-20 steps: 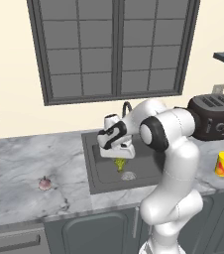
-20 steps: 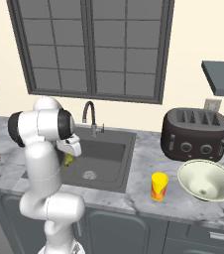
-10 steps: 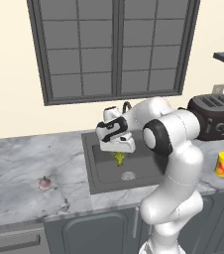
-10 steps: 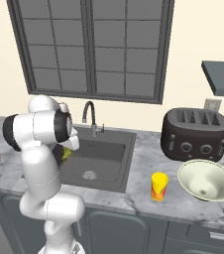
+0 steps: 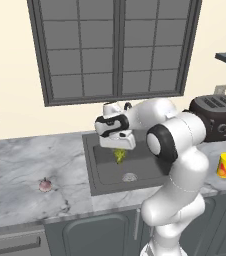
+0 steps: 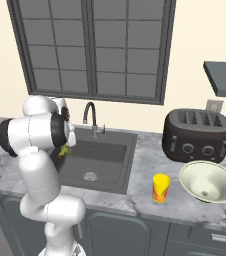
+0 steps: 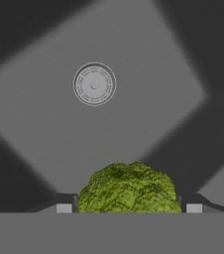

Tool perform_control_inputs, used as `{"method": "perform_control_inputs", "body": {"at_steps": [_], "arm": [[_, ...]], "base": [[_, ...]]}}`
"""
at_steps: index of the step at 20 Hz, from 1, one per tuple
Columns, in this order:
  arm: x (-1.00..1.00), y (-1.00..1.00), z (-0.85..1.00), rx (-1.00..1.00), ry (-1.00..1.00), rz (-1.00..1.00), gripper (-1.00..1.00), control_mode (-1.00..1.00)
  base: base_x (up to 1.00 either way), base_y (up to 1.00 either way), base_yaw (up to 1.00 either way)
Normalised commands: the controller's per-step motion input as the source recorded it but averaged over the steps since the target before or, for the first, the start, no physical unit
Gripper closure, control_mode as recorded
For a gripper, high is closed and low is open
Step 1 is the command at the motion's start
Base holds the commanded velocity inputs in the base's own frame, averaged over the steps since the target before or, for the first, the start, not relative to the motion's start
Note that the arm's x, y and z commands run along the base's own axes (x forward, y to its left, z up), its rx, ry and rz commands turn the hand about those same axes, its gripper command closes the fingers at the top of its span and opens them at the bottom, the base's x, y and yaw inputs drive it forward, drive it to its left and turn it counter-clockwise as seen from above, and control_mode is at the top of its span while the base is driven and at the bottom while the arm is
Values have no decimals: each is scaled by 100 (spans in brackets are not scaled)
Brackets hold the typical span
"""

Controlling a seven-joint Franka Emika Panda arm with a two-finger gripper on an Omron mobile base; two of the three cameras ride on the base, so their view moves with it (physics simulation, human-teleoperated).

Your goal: Remove the garlic and broccoli from the sink. Then move the bowl and cup from the counter to the sink for washing.

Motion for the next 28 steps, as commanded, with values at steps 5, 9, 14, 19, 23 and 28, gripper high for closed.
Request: {"method": "perform_control_inputs", "body": {"at_steps": [5, 9, 14, 19, 23, 28], "arm": [[-6, 14, 26, 0, 0, -4, 100, -100], [-12, 19, 22, 0, 0, 0, 100, -100], [-14, 23, 16, 0, -2, 0, 100, -100], [-12, 29, 14, 0, -5, 0, 100, -100], [-13, 31, 15, 0, -9, 0, 100, -100], [-10, 37, 10, 0, -12, 0, 100, -100]], "base": [[0, 0, 0], [0, 0, 0], [0, 0, 0], [0, 0, 0], [0, 0, 0], [0, 0, 0]]}}
